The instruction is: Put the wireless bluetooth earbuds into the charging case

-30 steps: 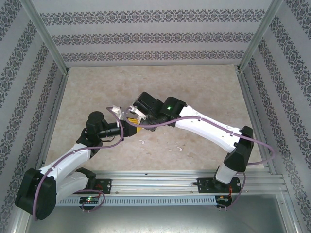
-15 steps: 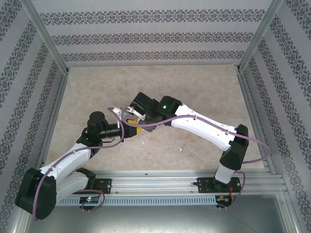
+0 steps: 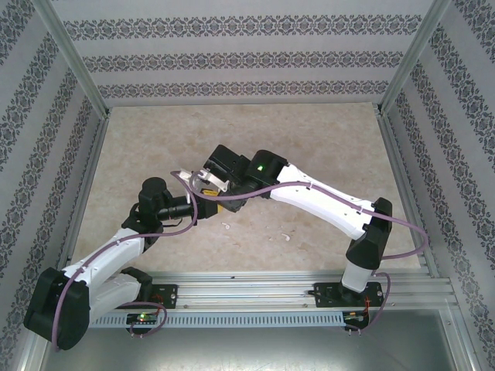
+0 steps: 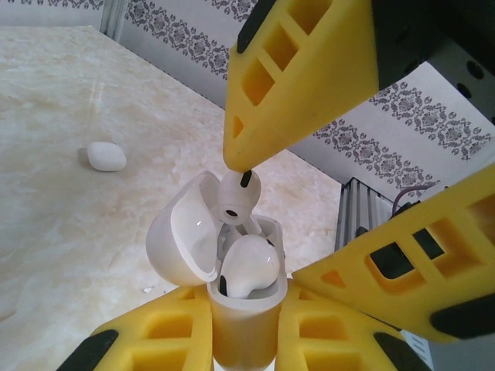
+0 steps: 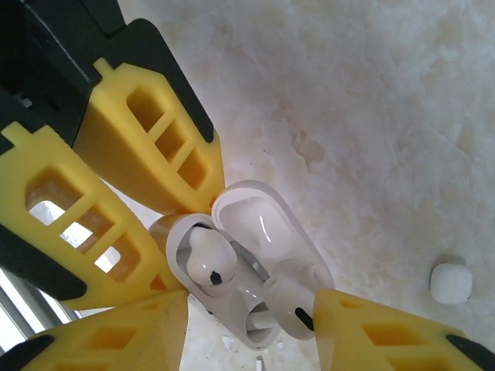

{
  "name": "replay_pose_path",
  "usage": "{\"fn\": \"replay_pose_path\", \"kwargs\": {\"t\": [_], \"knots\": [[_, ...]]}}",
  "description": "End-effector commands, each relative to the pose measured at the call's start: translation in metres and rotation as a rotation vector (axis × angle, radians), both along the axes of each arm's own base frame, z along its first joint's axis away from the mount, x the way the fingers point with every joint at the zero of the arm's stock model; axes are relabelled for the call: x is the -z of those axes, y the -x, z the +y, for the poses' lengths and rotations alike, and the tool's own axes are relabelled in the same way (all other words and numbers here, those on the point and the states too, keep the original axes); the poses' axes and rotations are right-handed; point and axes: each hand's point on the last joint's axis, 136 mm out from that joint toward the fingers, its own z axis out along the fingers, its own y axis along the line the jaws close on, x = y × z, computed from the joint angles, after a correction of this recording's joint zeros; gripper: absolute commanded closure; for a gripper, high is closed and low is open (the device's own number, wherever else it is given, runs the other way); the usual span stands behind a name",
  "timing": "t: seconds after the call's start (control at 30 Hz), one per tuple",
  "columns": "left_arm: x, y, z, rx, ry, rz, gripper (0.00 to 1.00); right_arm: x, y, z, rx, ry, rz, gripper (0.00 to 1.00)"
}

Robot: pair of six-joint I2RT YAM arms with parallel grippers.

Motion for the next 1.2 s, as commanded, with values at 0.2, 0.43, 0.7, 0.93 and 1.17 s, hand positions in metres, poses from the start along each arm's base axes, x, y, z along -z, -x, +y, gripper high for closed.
{"fn": "replay_pose_path", "kwargs": {"t": [0.2,0.43,0.7,0.93,1.17], "knots": [[-0.030,-0.005,-0.003,-0.005,0.045,-0.118,0.98,-0.010,0.015,0.012,0.001,-0.073,0.074,0.50],[-0.029,-0.005,-0.004,-0.004,0.055,-0.116,0.98,-0.041,0.007,0.009,0.063,-0.192,0.034,0.48],[-0.032,-0.005,-0.004,-0.004,0.060,-0.122,0.98,-0.067,-0.002,-0.003,0.166,-0.358,0.062,0.47],[-0.039,-0.003,-0.005,0.009,0.083,-0.128,0.98,-0.064,-0.019,-0.029,0.339,-0.503,0.151,0.47],[-0.050,0.008,-0.010,0.087,0.111,-0.135,0.98,-0.061,-0.033,-0.041,0.477,-0.785,0.376,0.49]]}}
